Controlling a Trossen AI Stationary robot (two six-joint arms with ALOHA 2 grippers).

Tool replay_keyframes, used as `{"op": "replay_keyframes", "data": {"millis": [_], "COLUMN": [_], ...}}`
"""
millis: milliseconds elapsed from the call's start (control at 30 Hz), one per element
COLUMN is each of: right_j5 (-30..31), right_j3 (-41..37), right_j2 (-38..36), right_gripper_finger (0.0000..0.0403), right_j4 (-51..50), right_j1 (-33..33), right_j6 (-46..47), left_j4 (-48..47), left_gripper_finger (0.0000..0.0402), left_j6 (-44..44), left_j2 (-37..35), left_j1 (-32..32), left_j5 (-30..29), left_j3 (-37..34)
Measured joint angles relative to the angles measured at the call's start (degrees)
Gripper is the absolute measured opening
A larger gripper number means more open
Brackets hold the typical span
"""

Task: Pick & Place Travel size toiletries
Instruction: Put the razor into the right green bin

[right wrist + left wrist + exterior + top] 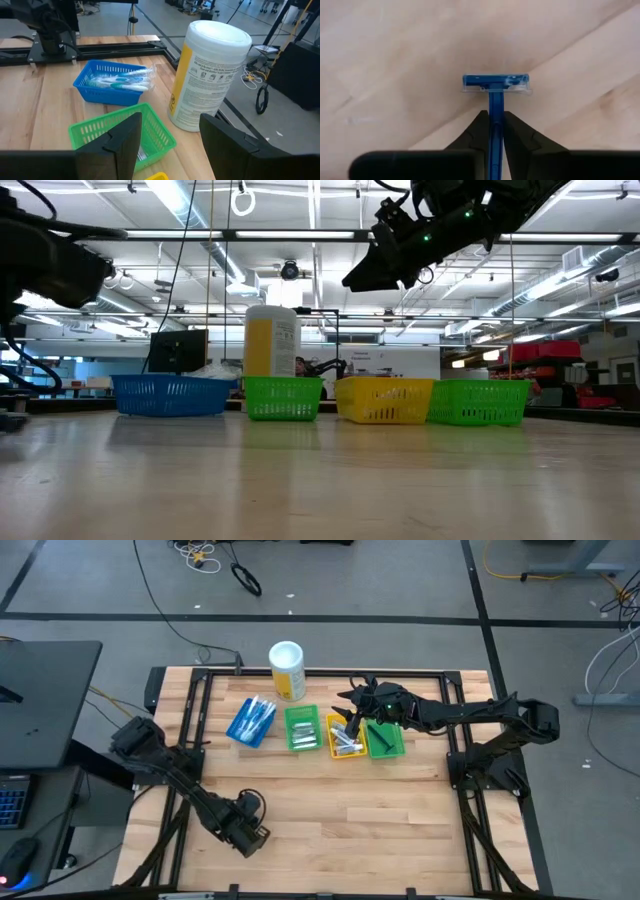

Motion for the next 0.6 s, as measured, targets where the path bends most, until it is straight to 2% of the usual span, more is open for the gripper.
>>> {"op": "replay_keyframes", "data": {"millis": [200, 333, 467, 600], "right_j5": [-0.44, -3.41, -5.97, -4.02], "right_j3": [0.0, 0.0, 0.0, 0.0], "right_j2": [0.0, 0.0, 0.0, -2.94], "right_gripper_finger": [0.0211, 0.0211, 0.0211, 0.0211], "right_j4": [-0.02, -0.03, -1.93, -10.01], "right_j1": [0.02, 0.02, 0.04, 0.24], "right_j6": [0.01, 0.29, 1.46, 1.39], "left_j4": [-0.04, 0.06, 2.28, 4.86], "left_gripper_finger": [0.0058, 0.0042, 0.0038, 0.0048], "left_j6": [10.98, 21.56, 38.03, 52.8], "left_j2": [0.0, 0.0, -0.31, -0.57], "left_j1": [5.92, 13.4, 21.76, 28.68], "left_j5": [-3.04, -5.95, -10.4, -12.56], "left_j3": [0.0, 0.0, 1.49, 7.03]}}
